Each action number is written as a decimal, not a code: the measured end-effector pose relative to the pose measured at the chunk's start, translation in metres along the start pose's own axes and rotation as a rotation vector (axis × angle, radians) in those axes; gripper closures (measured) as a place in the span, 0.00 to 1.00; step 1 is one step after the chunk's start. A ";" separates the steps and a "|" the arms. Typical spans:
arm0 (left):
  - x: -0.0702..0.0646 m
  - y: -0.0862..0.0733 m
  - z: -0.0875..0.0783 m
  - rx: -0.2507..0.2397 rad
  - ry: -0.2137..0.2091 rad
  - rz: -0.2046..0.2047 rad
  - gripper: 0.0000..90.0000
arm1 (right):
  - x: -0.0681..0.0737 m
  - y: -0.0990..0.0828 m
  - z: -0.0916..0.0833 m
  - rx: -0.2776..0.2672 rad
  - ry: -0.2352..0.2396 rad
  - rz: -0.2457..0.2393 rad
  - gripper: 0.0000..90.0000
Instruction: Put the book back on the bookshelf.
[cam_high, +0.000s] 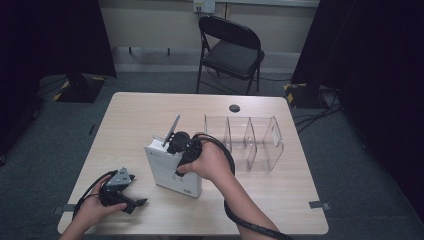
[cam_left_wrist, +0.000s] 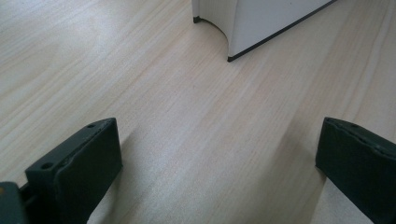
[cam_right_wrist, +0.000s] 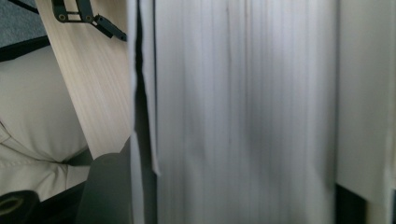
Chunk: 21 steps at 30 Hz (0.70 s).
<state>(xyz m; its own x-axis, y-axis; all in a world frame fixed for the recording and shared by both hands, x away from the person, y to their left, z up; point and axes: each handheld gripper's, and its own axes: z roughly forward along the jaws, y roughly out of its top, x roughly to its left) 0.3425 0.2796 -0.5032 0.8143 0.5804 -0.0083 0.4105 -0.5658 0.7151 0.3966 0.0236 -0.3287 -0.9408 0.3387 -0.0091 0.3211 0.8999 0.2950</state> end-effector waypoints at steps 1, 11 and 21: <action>0.000 0.000 0.000 -0.001 0.000 -0.001 0.00 | 0.001 0.000 0.000 0.006 -0.001 0.004 0.46; 0.000 0.000 0.000 0.001 0.004 0.004 0.00 | 0.004 0.000 -0.003 0.006 0.000 0.012 0.55; 0.000 0.000 0.000 -0.001 0.001 -0.001 0.00 | 0.006 -0.003 -0.006 -0.005 -0.016 0.067 0.57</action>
<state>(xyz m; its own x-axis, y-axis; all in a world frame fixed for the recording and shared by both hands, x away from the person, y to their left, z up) 0.3425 0.2795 -0.5032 0.8133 0.5818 -0.0083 0.4112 -0.5648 0.7155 0.3893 0.0216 -0.3234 -0.9154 0.4024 -0.0044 0.3827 0.8739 0.2998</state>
